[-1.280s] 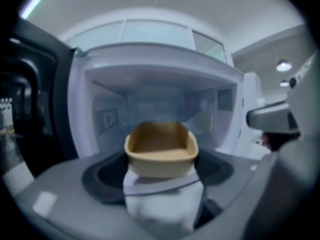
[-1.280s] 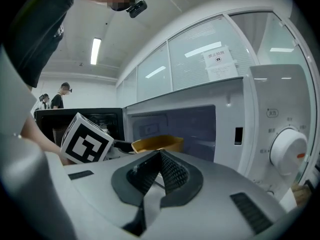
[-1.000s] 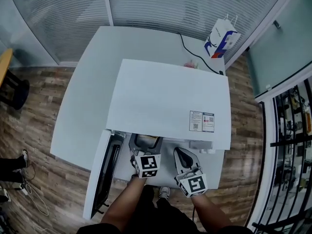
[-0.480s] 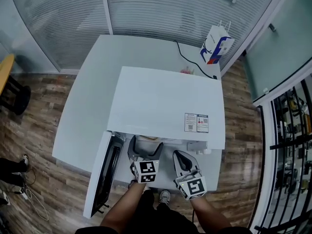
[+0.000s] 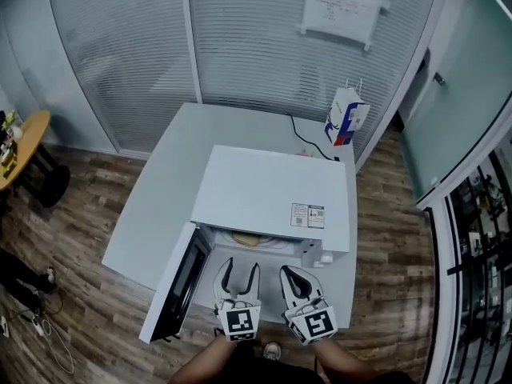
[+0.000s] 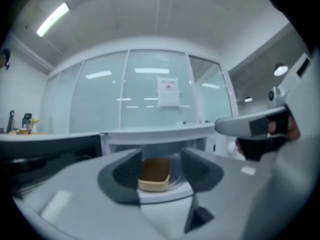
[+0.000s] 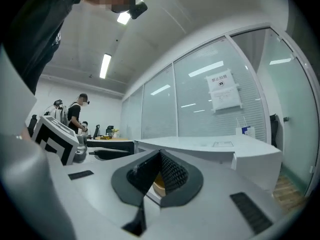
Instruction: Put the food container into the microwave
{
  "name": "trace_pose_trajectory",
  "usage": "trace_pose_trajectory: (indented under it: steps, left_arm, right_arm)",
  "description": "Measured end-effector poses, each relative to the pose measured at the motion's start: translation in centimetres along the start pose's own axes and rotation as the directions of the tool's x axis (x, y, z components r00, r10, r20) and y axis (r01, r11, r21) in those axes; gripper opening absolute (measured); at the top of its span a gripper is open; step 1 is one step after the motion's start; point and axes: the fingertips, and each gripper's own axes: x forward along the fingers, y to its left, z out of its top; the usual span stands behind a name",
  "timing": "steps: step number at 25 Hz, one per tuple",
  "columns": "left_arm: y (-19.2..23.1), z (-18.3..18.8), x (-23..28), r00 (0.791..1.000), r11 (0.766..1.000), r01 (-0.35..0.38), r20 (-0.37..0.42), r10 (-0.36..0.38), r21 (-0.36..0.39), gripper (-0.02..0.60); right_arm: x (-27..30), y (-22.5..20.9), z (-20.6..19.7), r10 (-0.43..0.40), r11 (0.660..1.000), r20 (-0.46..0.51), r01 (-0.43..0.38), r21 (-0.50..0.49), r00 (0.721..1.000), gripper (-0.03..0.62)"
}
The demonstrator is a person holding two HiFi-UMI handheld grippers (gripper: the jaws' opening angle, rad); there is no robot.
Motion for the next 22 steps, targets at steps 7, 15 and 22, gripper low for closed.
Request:
trace_pose_trajectory:
  steps: [7,15,22]
  left_arm:
    - [-0.6,2.4,-3.6,1.000,1.000,0.013,-0.019,-0.013,0.029,0.006]
    - [-0.3,5.0,-4.8,0.999,0.999,0.040,0.036,-0.040,0.015,0.006]
    - [-1.2,6.0,-4.6,0.997,0.997,0.064,0.045,-0.066,0.041,0.007]
  right_arm:
    - [-2.0,1.2,3.9,0.010,1.000,0.088,-0.008,-0.027,0.996,0.006]
    - [-3.1,0.1,6.7,-0.054,0.994,0.122,0.065,-0.090,0.991,0.005]
    - [-4.5,-0.8,7.5,-0.098,0.990,0.145,0.112,-0.089,0.984,0.005]
